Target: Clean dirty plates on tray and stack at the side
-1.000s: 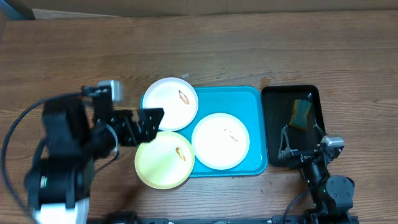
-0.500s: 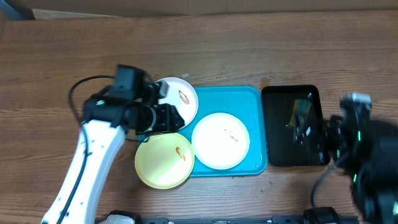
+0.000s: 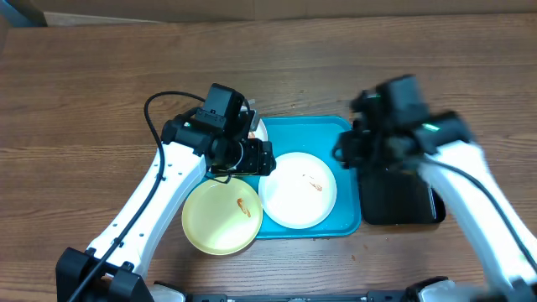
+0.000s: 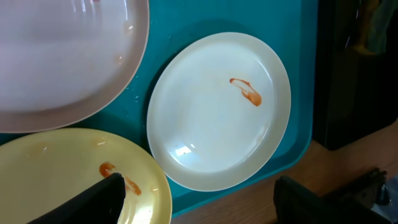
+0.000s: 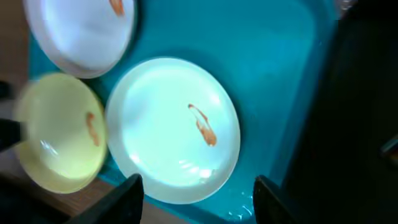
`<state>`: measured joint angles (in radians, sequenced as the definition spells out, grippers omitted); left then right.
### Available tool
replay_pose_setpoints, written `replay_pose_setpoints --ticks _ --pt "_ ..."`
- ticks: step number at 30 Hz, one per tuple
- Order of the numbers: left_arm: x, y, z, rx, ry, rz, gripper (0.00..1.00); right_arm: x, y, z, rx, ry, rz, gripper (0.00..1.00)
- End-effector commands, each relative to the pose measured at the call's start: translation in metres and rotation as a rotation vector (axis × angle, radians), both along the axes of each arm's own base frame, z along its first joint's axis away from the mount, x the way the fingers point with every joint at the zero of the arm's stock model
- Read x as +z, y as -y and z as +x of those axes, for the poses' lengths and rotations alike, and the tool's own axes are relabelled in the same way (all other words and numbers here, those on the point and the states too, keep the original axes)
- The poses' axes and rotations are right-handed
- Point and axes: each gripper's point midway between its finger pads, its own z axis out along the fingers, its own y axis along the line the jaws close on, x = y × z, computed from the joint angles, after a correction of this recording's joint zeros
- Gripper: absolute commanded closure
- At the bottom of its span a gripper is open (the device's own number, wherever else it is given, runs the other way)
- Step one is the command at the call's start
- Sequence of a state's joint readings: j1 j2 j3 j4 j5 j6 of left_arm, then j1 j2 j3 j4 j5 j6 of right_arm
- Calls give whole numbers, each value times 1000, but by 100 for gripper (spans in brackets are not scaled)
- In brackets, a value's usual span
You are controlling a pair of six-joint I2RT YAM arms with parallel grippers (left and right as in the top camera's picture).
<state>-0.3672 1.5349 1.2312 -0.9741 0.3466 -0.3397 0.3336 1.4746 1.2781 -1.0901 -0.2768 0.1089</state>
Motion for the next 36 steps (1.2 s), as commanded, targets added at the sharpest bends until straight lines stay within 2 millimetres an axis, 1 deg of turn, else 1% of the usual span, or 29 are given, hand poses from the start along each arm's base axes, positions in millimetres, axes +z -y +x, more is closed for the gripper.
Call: replay_pose_setpoints --ticks 1,3,4,6,10,13,16,17,20,23,27,28,29,30,32,35,36 --pt "3 -2 7 7 26 9 17 -48 -10 23 124 30 -201 41" --pt "3 -3 7 9 24 10 10 -70 -16 33 135 20 -229 41" --pt "2 -3 6 9 21 11 0 -86 -19 38 138 2 -235 41" --pt "2 -4 6 9 20 12 0 -103 -21 41 142 -24 -242 41" --pt "1 -9 10 21 38 48 0 -123 -23 45 145 -49 -250 46" --pt "1 -10 12 25 47 52 0 -130 -24 48 145 -45 -251 53" --pt "2 -9 14 25 58 47 0 -137 -24 49 147 -40 -250 63" --pt "2 -9 15 25 60 46 0 -140 -24 49 147 -40 -250 65" --pt "2 -9 15 26 61 47 0 -149 -25 50 148 -50 -253 66" --pt "2 -9 16 26 63 47 0 -155 -23 46 151 -75 -264 66" --pt "2 -9 16 26 64 47 0 -155 -22 44 152 -81 -265 67" --pt "2 -9 16 26 64 46 0 -156 -22 44 152 -83 -266 69" --pt "2 -9 16 26 64 46 0 -156 -22 43 152 -87 -267 74" --pt "2 -9 16 26 64 46 0 -156 -21 43 152 -87 -268 82" --pt "2 -9 16 26 64 46 0 -155 -22 44 151 -80 -266 90" --pt "2 -9 16 26 65 46 0 -154 -24 51 145 -53 -257 94" --pt "2 -9 16 26 65 46 0 -154 -22 54 136 -44 -263 96"
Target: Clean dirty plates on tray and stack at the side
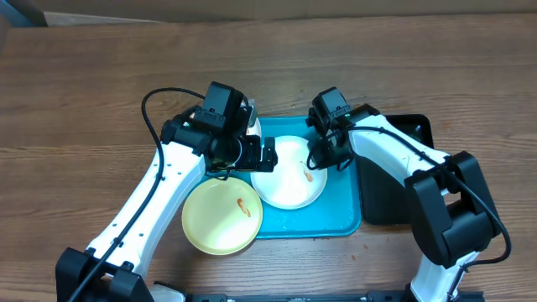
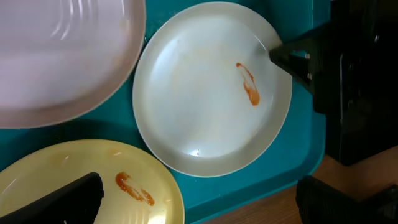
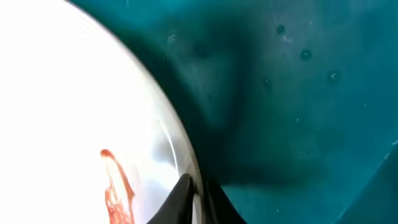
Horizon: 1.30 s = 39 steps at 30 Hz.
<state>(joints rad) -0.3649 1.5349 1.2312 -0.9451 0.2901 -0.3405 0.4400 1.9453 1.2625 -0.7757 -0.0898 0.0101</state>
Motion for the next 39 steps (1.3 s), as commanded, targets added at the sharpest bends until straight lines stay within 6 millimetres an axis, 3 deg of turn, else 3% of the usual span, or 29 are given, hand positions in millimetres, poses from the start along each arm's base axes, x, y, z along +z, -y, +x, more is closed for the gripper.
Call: replay_pose_setpoints --ticks 1,4,12,17,18,25,26,28,29,34,37,39 --pt "3 -2 5 6 19 6 0 -1 9 9 -45 30 -23 96" --pt "3 -2 5 5 17 7 0 -2 24 13 -198 17 -40 96" --pt "1 -1 5 11 15 5 0 -1 49 10 -294 0 -133 95" --pt "-4 -1 4 11 14 5 0 11 42 10 -265 -28 -106 73" --pt "-8 -2 2 31 -5 6 2 24 36 11 -262 -47 -79 67" --pt "-11 2 8 44 15 -9 0 101 29 31 -278 -25 -15 53" --pt "-11 2 9 37 20 -7 6 112 32 33 -287 -18 -11 52" --pt "-10 4 12 40 30 -15 51 131 44 37 -319 -4 -4 52" --pt "-10 6 12 49 27 -20 63 137 51 38 -335 -2 -3 52" --pt "-22 4 7 145 17 66 62 145 104 31 -429 -54 -23 51" --pt "-32 -5 8 243 53 170 58 141 127 25 -461 -97 -15 52" --pt "-36 0 9 257 65 175 56 140 139 26 -499 -105 -2 52"
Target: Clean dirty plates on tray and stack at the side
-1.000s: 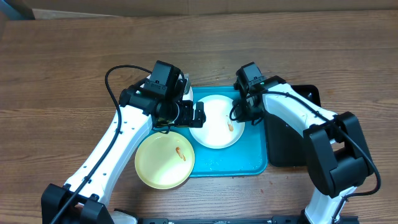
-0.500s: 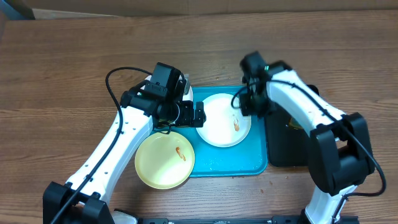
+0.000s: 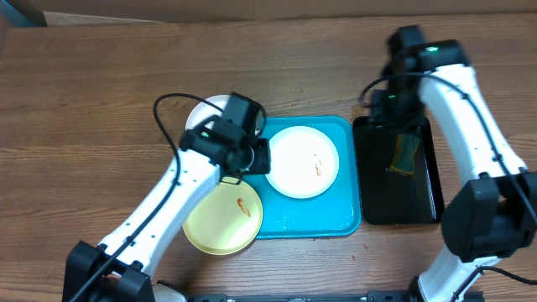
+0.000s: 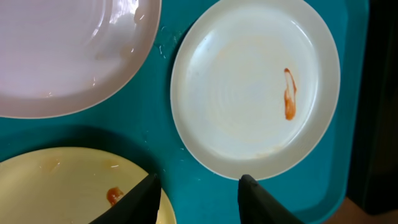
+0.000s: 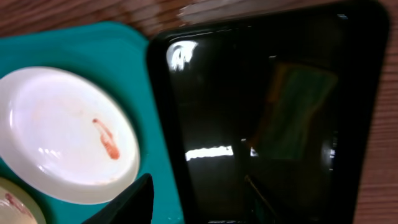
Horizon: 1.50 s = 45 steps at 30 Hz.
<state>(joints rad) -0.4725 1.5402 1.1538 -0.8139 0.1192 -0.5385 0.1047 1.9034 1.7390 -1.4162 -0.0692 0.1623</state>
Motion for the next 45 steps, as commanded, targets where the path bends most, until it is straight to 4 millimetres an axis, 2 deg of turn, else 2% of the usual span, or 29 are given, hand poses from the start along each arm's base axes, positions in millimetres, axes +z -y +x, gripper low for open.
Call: replay_pose_setpoints --ticks 1,4,7,11,15,19,23,28,33,35,45 --pt "-15 -7 6 118 23 86 55 12 20 3 -33 38 30 52" --pt "-26 3 11 101 18 78 55 10 37 6 -81 45 30 51" --pt "-42 3 12 100 -12 97 56 7 44 5 -100 38 30 51" --pt "-64 5 15 99 -49 120 58 3 44 3 -100 28 29 52" --pt "-75 7 19 98 -55 125 68 -1 43 5 -98 34 29 51" --pt "-88 6 18 97 -75 140 65 -13 44 4 -98 31 29 51" --pt "-100 6 18 97 -98 155 67 -24 44 6 -99 37 29 51" --pt "-102 6 18 96 -101 156 73 -35 43 1 -98 23 28 47" --pt "-102 5 19 95 -96 158 76 -36 44 2 -98 26 28 44" --pt "-102 6 20 96 -92 155 80 -36 44 2 -98 26 24 44" --pt "-102 5 21 99 -91 154 80 -44 45 0 -98 19 20 41"
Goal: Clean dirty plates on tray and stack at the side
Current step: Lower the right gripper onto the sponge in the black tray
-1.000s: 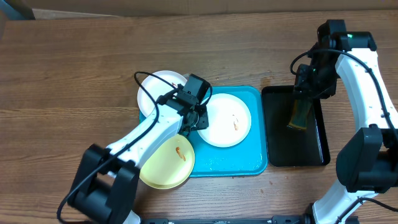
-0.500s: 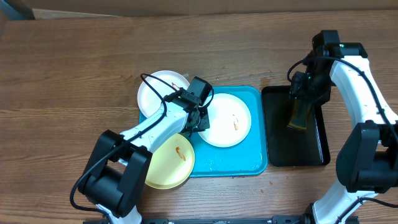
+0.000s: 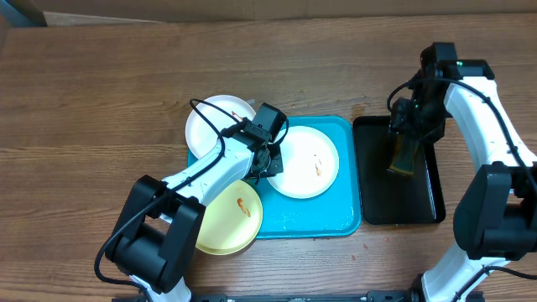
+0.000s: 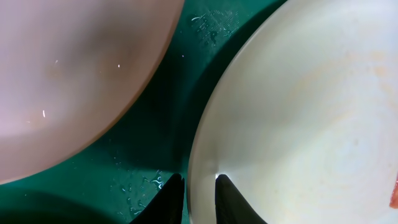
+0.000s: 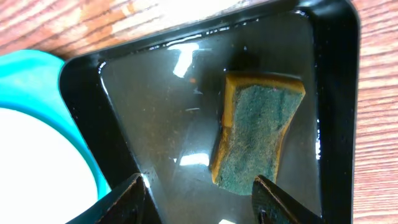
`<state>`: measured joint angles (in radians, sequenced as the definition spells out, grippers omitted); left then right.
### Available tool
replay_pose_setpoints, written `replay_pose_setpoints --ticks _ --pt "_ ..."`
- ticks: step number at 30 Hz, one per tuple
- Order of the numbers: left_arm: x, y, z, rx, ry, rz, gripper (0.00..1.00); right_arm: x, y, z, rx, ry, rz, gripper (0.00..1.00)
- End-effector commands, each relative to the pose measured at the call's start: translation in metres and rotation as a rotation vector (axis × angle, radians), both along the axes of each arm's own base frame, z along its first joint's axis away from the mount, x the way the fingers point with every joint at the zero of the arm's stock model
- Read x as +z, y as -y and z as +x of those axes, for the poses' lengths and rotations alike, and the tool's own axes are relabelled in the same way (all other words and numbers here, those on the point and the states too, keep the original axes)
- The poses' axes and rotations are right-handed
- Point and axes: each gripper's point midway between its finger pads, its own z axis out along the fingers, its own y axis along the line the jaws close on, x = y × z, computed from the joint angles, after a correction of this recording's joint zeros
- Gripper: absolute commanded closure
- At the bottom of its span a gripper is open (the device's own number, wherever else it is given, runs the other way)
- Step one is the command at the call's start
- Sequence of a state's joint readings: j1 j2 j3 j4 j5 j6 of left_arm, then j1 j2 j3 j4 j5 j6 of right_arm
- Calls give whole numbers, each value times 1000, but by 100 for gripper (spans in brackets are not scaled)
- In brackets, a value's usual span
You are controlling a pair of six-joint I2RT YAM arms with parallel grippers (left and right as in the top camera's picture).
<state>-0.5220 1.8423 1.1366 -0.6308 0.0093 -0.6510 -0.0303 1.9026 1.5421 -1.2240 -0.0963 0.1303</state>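
A white plate [image 3: 304, 164] with a red sauce smear lies on the teal tray [image 3: 348, 218]. My left gripper [image 3: 270, 161] is at its left rim. In the left wrist view the two fingers stand close together astride that rim of the white plate [image 4: 298, 124], so the left gripper [image 4: 198, 193] is shut on it. A pale pink plate [image 3: 214, 126] lies at the tray's back left and a yellow smeared plate [image 3: 226, 222] at the front left. My right gripper [image 3: 411, 126] hangs open over a green and yellow sponge [image 5: 258, 140]; nothing is between the fingers of the right gripper [image 5: 200, 202].
The sponge [image 3: 405, 155] lies in a black tray [image 3: 373, 210] holding shallow water, right of the teal tray. The pale pink plate [image 4: 74, 74] is close beside the left fingers. Bare wooden table surrounds both trays.
My left gripper has come down from above the plates to the white plate's left rim and narrowed onto it. My right gripper is now lower over the black tray, nearer the sponge.
Both grippers were open above the trays. Then the right fingers were at the white plate's right rim. After that the plate lay further back on the tray and the right gripper was over the black tray. Now the left gripper grips the plate's rim.
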Motion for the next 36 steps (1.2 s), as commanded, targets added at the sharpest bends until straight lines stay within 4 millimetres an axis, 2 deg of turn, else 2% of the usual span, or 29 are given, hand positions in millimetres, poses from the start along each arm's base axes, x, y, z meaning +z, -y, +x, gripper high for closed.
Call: replay_pose_setpoints --ticks 1,8,17,26,27,30,32,36 --pt "-5 -6 1 9 0 24 80 3 0 -2 4 21 -6 40" --pt "-5 -9 2 20 -3 24 83 -10 0 -8 3 6 -5 40" --pt "-5 -11 3 23 -2 24 85 -10 0 -8 3 4 -5 39" --pt "-4 -10 3 23 0 23 95 -10 -1 -8 3 4 -4 39" --pt "-3 -10 4 22 1 22 94 -10 -1 -9 3 0 -4 39" --pt "-3 -10 4 23 1 22 83 -10 -2 -9 4 -2 2 36" --pt "-3 -9 5 13 5 22 79 -10 -2 -9 4 -1 3 36" --pt "-3 -9 5 4 8 23 79 -10 -2 -8 3 5 3 36"
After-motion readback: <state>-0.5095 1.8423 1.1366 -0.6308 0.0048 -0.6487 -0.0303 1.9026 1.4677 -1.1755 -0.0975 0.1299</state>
